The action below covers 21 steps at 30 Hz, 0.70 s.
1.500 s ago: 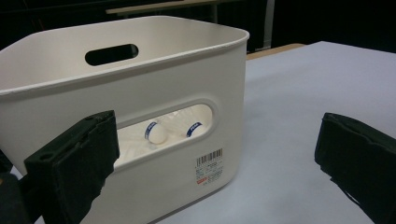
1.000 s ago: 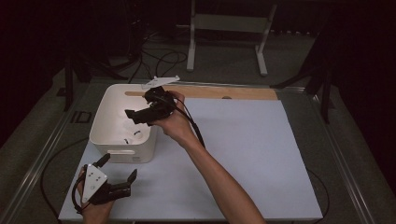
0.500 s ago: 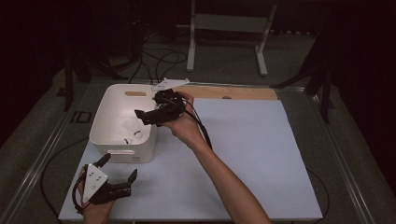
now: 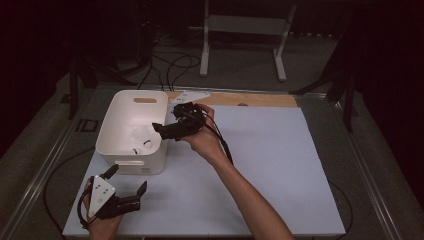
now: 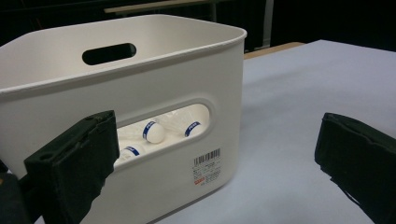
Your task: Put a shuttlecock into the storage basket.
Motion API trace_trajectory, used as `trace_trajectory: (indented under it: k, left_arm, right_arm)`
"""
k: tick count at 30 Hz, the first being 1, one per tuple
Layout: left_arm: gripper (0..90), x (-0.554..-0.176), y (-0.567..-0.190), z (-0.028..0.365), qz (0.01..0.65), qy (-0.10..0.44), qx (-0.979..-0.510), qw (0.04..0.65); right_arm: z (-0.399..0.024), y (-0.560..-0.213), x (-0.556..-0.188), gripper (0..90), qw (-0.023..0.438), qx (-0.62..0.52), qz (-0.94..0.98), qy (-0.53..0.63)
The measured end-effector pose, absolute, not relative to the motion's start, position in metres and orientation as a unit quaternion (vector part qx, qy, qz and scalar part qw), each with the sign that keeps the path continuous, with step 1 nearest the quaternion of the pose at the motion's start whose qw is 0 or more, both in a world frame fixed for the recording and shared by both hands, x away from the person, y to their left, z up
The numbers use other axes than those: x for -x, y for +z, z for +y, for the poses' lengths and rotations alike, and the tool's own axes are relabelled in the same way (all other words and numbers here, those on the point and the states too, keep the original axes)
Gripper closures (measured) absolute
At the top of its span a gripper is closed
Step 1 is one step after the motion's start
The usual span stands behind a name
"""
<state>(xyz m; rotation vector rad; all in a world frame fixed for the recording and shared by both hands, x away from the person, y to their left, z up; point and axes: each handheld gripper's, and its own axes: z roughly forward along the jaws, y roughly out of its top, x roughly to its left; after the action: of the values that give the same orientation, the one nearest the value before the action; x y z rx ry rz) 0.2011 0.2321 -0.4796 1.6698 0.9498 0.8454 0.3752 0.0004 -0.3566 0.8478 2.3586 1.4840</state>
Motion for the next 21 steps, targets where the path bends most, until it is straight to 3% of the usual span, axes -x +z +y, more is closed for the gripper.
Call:
trace_trajectory:
  k: [21]
  left_arm:
    - [0.3,-0.202,-0.48,0.231,0.393,0.349,-0.69,0.498]
  right_arm:
    - [-0.037,-0.369,-0.361,10.3,0.123,-0.298,0.795,0.515]
